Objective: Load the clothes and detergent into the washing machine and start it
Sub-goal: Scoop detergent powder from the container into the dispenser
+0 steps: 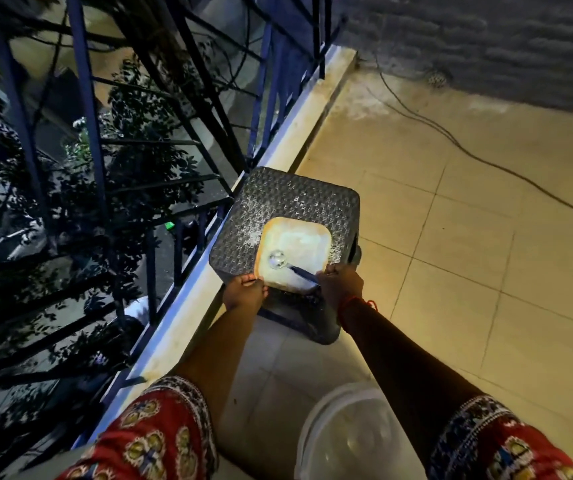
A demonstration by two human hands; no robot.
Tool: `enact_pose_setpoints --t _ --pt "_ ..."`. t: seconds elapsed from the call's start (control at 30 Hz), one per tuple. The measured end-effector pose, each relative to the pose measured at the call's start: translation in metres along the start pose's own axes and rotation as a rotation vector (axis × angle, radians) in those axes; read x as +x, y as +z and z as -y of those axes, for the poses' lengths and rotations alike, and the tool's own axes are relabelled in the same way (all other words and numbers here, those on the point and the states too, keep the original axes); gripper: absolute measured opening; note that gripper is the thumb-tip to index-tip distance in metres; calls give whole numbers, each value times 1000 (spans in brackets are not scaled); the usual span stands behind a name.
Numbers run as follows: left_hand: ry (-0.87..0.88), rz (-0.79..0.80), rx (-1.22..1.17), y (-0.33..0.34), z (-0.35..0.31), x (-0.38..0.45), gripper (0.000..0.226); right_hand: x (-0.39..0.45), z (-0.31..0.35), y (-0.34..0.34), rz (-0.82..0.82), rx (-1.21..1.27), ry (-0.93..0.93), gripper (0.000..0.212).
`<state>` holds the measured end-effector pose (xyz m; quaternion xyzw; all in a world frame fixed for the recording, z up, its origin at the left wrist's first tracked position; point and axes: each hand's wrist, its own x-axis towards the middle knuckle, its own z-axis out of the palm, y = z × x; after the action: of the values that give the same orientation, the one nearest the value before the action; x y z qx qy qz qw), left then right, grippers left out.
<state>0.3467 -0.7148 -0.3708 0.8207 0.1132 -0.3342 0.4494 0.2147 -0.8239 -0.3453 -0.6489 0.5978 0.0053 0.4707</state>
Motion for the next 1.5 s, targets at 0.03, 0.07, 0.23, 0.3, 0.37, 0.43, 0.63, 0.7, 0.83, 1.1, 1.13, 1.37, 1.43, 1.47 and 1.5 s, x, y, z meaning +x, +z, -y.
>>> enact_pose_setpoints --t 0.03,0.07,0.23,0.3,0.37,0.43,0.63,0.7,0.83,1.1,1.13,1.37,1.43,1.47,1.5 --pt "-6 3 -31 2 1 0 4 -1 -1 -1 4 -8 -15 33" --pt "-18 11 -63 3 2 0 13 -2 -1 -2 5 -15 -35 27" --pt "-30 188 -288 -4 13 -23 22 -24 -8 -10 12 -123 -172 28" --pt "-17 190 -351 -14 16 -43 25 -44 -9 -15 14 -61 -150 25" --pt "0 162 -361 -28 19 -65 27 -70 -6 -20 -8 -40 -160 20" --pt "-1 130 -362 -46 22 -87 33 -100 -2 -27 -15 -61 -243 20" --pt "29 102 -513 -125 6 -185 22 -198 16 -55 52 82 -307 28" --pt "42 86 -532 -153 4 -216 19 -228 22 -65 101 96 -345 28" --pt "89 -26 -468 -210 1 -272 16 -289 46 -78 223 98 -399 30" --pt "116 -158 -548 -318 25 -350 16 -408 95 -73 290 -46 -637 57" --pt "114 -169 -559 -328 29 -357 15 -420 98 -71 269 -27 -682 72" --pt "144 -253 -717 -418 80 -423 12 -539 106 -34 136 -660 -1150 64" --pt "151 -282 -743 -439 100 -436 18 -564 103 -17 179 -730 -1255 45" --pt "140 -309 -744 -448 110 -442 18 -575 102 -8 190 -750 -1301 36" --pt "122 -338 -772 -458 121 -449 14 -585 99 0 179 -774 -1349 29"
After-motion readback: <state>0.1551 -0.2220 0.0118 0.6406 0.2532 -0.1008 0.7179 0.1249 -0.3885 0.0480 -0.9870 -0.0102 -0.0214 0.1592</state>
